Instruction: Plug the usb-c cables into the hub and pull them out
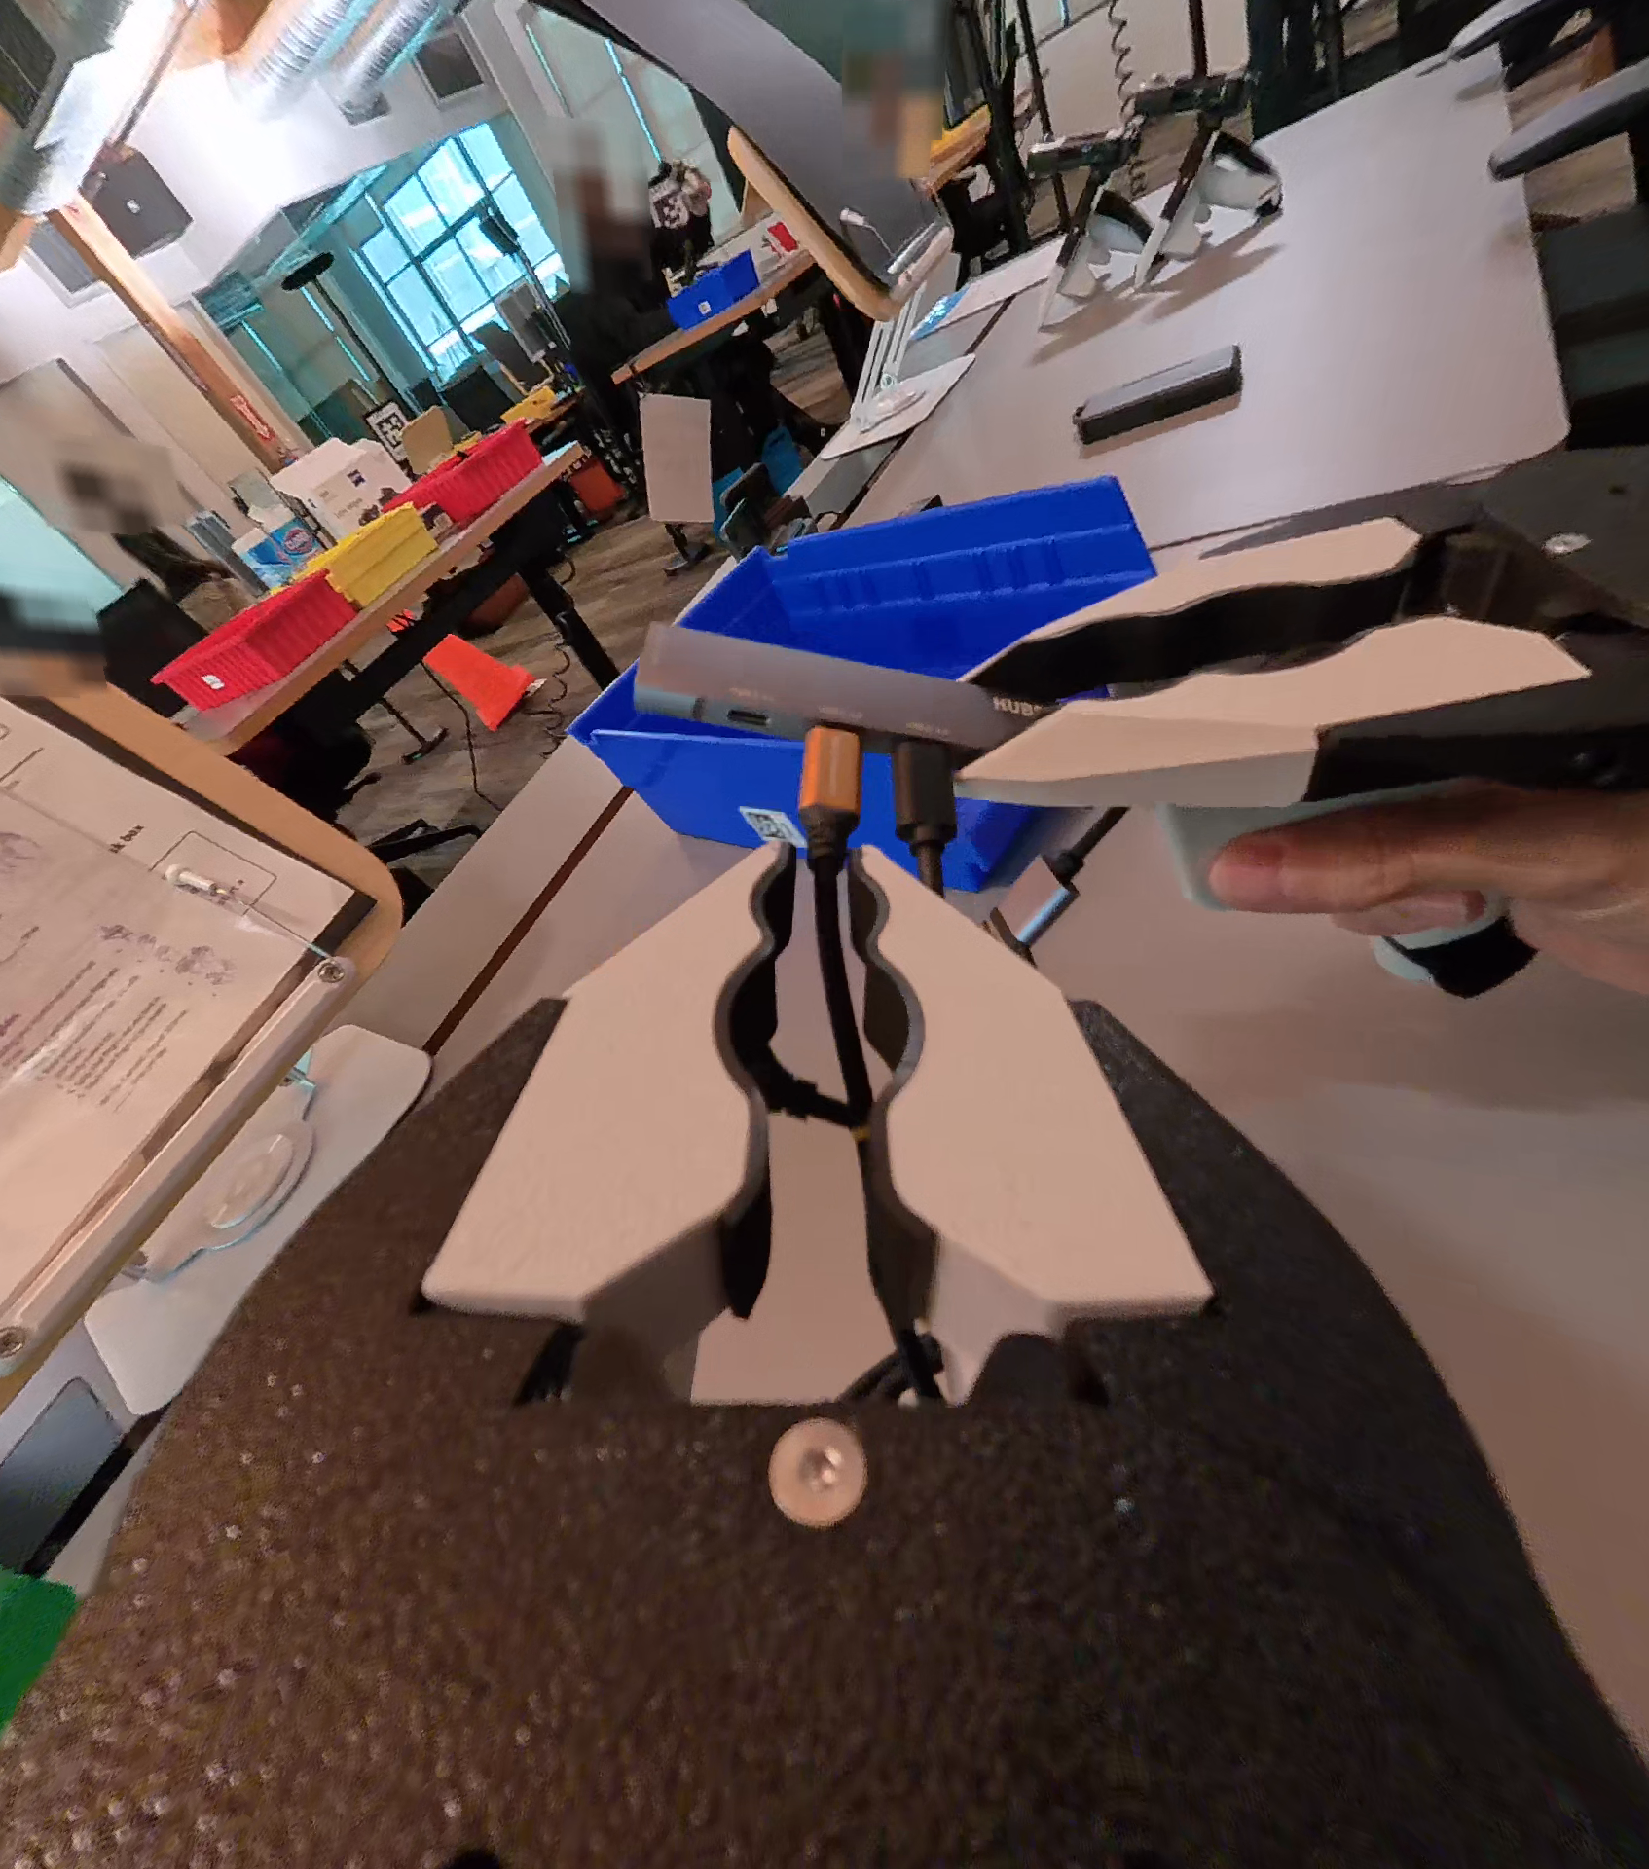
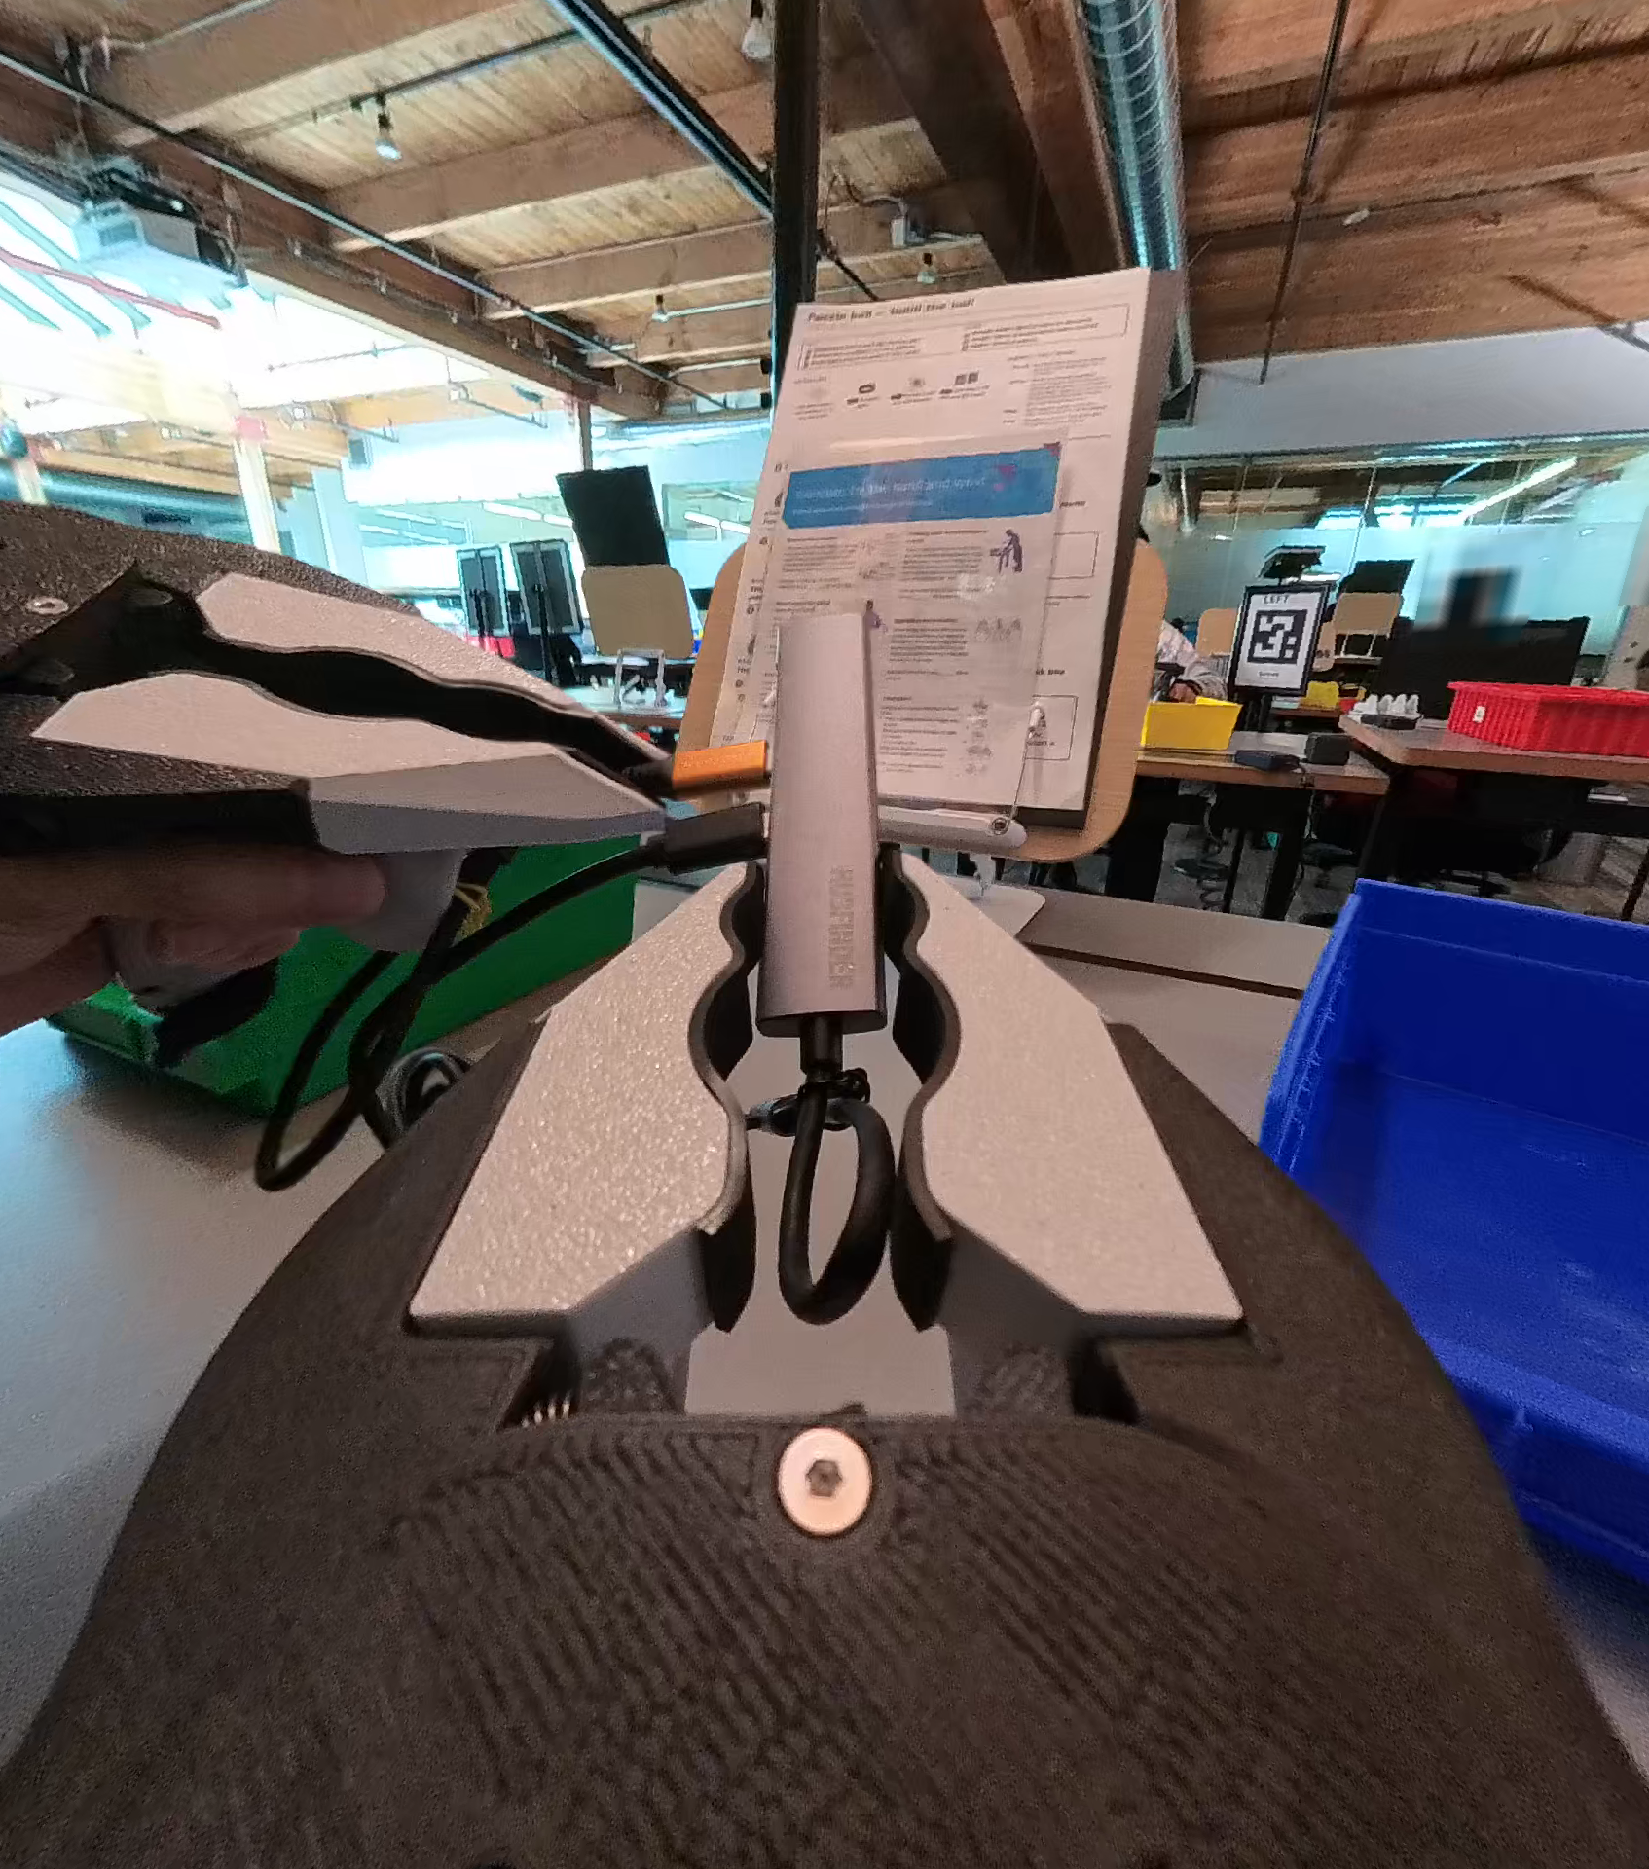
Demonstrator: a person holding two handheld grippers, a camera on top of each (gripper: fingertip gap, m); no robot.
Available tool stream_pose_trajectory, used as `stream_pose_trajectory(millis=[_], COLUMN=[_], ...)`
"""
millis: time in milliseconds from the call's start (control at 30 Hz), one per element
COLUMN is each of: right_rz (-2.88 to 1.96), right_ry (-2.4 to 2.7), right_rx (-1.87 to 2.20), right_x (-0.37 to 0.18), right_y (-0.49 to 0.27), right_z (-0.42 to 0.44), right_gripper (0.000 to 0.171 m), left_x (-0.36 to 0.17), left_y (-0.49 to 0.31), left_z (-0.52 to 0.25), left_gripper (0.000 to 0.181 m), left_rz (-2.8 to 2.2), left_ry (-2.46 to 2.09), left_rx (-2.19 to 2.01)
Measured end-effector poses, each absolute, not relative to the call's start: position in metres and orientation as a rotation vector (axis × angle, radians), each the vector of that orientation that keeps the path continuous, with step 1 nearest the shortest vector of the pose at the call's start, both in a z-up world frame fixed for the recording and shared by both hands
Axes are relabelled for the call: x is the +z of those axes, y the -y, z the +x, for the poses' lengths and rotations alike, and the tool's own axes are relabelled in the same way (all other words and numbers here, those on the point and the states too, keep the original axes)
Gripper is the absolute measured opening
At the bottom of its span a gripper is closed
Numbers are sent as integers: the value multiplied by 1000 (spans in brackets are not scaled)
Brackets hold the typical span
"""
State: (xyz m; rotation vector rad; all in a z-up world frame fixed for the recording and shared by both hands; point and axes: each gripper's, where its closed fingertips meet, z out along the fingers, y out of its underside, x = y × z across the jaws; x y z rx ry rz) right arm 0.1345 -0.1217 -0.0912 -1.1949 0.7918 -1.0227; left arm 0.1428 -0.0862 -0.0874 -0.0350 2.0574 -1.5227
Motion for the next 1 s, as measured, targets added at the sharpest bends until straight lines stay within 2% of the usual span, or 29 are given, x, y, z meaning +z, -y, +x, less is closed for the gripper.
stream_pose_trajectory(millis=[367, 500, 700, 1000], right_rz=[-1393, -1416, -1478, -1519], right_ry=[-818, -812, -786, -786], right_rx=[-953, -1014, -1117, -1041], right_x=[-118, -116, -114, -122], right_y=[108, 111, 116, 112], right_z=[143, 144, 144, 144], right_gripper=[23, 23, 23, 24], left_x=[-92, -99, -105, -113], left_y=[84, 83, 84, 84], left_z=[146, 153, 153, 158], left_gripper=[4, 4, 5, 5], left_rz=[108, 166, 92, 42], left_ry=[-1939, -1995, -2034, -2046], left_rx=[-1394, -1209, -1325, -1325])
